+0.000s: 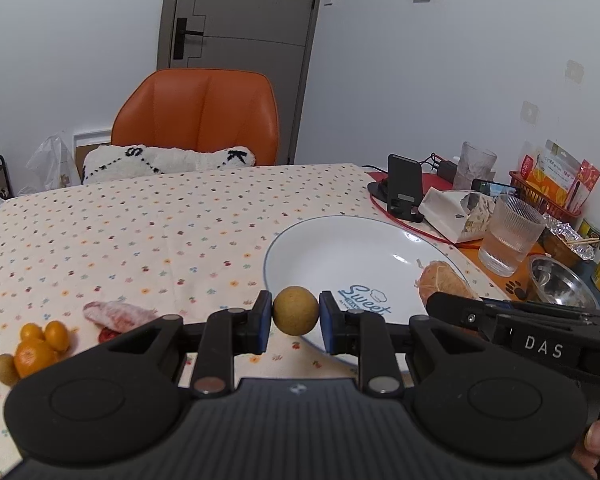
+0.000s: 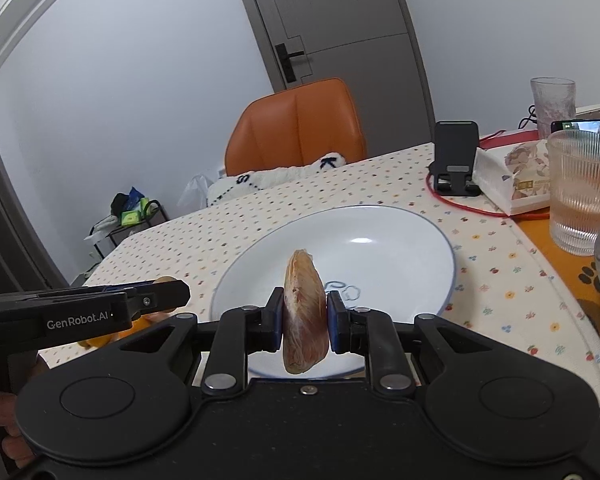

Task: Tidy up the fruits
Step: 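Carry the pomelo segment in the right gripper and pear in the left toward the white plate, then open the right gripper over the plate while the left gripper releases the pear there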

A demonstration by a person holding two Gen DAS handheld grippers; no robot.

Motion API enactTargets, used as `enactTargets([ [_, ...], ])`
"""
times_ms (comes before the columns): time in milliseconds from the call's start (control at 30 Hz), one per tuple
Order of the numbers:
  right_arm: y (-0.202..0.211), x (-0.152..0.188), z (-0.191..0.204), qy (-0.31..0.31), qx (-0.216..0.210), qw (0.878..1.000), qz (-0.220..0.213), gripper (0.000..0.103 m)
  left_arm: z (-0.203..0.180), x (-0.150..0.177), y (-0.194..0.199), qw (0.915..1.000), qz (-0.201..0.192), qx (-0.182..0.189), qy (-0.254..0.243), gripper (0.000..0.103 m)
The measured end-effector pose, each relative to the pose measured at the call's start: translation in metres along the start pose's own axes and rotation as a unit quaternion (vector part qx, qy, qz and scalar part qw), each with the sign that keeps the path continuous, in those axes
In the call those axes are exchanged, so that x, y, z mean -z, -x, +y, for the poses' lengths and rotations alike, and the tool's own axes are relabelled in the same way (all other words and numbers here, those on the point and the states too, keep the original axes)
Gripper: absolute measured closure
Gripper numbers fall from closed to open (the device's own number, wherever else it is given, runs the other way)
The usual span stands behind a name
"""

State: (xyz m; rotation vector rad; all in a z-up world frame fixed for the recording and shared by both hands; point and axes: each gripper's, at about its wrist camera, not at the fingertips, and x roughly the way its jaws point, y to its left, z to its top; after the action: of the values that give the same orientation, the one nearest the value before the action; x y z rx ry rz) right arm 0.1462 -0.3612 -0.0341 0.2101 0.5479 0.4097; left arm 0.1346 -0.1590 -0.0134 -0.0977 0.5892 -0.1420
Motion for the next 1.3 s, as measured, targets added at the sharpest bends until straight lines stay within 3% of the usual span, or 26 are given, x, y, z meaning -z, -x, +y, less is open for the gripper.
enactTargets([
  [567, -0.016, 0.0, -0.026, 0.0, 0.043, 0.999, 0.001, 0.083, -0.017, -0.004, -0.043, 0.9996, 0.022, 0.009, -0.014, 0.079],
  [800, -0.012, 0.001, -0.024, 0.011, 0.051, 0.999, -0.005, 0.076, -0.019, -0.003, -0.047, 0.9993, 0.032, 0.003, -0.019, 0.074],
  [967, -0.008, 0.0, -0.021, 0.004, 0.046, 0.999, -0.004, 0.075, -0.014, -0.002, -0.038, 0.9993, 0.033, -0.004, -0.014, 0.061],
  [1133, -0.001, -0.001, -0.013, 0.011, 0.041, 0.999, -0.009, 0.065, -0.009, -0.003, -0.026, 0.9993, 0.033, -0.012, -0.013, 0.041],
  [1300, 0.005, -0.001, -0.004, 0.015, 0.037, 0.999, -0.009, 0.057, -0.003, -0.003, -0.013, 0.9994, 0.025, -0.019, -0.013, 0.028],
])
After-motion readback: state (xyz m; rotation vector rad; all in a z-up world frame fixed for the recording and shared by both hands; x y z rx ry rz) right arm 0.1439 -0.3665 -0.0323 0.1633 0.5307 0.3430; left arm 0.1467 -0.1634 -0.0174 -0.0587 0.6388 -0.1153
